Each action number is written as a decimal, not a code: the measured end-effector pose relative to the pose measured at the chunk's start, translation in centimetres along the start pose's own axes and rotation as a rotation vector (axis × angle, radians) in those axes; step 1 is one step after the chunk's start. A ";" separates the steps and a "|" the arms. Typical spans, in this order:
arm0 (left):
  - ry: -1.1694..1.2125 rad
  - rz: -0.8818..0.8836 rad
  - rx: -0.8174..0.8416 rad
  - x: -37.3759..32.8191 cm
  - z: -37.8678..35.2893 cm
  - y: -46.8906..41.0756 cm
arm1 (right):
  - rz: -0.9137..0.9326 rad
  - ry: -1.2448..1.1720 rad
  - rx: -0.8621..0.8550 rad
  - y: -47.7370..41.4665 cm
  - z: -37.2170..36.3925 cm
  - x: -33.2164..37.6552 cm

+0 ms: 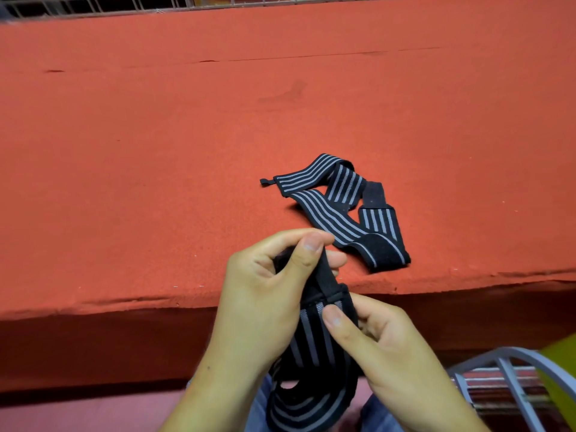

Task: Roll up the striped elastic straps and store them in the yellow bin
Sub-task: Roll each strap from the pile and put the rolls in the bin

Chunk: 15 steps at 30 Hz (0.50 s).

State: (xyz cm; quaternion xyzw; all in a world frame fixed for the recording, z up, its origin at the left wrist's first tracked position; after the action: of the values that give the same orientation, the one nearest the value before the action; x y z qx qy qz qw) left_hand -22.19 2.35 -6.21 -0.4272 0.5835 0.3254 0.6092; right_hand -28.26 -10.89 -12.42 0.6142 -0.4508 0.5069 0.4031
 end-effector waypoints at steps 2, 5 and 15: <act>-0.010 -0.013 -0.004 0.0 0.1 0.0 | -0.012 0.010 0.000 0.0 0.0 0.0; -0.009 0.004 0.012 0.3 0.2 0.0 | -0.003 0.020 -0.046 0.1 0.1 0.1; -0.073 0.023 0.181 0.9 0.1 0.9 | -0.015 -0.028 -0.135 0.2 0.8 -0.1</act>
State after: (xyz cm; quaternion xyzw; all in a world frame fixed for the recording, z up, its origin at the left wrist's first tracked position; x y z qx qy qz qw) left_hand -22.83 2.74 -7.25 -0.3515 0.5928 0.2938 0.6624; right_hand -28.23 -11.68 -12.67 0.5961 -0.4850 0.4635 0.4410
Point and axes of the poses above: each hand's wrist, its own y-axis away from the middle knuckle, its own z-axis out of the back of the hand, x = y × z, the point moved 3 cm from there along -y, towards the middle knuckle, and after that the axes turned 15 degrees about x, right-handed, at the moved point
